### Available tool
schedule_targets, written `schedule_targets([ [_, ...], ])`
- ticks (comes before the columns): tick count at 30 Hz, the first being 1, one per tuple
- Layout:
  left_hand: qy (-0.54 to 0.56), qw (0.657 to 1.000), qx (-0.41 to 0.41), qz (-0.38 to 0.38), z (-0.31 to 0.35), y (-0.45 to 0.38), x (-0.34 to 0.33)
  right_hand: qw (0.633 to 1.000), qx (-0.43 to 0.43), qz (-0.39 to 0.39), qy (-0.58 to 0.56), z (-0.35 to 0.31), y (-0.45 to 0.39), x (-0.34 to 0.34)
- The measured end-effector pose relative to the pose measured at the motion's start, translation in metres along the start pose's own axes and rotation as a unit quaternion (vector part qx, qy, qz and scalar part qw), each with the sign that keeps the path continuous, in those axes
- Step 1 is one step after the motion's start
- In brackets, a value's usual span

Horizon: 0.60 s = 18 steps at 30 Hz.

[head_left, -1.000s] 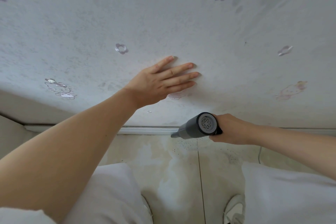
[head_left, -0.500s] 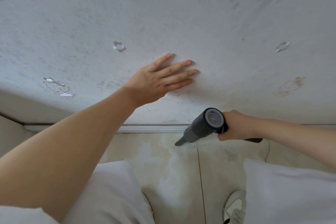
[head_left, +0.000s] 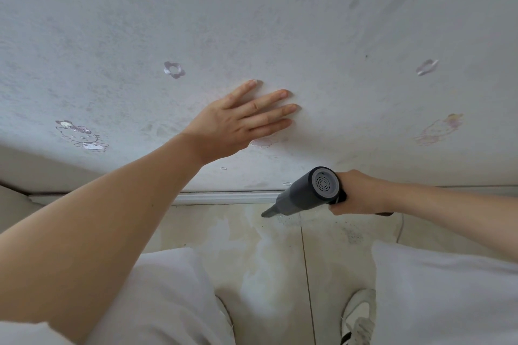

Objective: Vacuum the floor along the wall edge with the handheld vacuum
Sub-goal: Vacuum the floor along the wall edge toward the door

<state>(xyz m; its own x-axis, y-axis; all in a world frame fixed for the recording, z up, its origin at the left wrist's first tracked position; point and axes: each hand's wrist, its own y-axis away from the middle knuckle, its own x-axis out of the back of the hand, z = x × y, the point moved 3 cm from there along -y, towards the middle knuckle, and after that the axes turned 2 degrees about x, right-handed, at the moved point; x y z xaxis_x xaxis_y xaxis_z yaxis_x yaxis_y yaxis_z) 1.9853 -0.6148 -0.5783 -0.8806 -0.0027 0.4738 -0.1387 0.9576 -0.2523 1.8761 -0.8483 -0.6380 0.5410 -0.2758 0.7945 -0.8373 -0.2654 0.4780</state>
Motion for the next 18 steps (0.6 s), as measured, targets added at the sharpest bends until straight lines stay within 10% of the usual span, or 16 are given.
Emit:
schedule_targets([
  [18,0.013,0.999,-0.011,-0.031,0.0035,-0.0004,0.0023,1.0,0.002,-0.018,0.019,-0.0106,0.0034,0.0032],
])
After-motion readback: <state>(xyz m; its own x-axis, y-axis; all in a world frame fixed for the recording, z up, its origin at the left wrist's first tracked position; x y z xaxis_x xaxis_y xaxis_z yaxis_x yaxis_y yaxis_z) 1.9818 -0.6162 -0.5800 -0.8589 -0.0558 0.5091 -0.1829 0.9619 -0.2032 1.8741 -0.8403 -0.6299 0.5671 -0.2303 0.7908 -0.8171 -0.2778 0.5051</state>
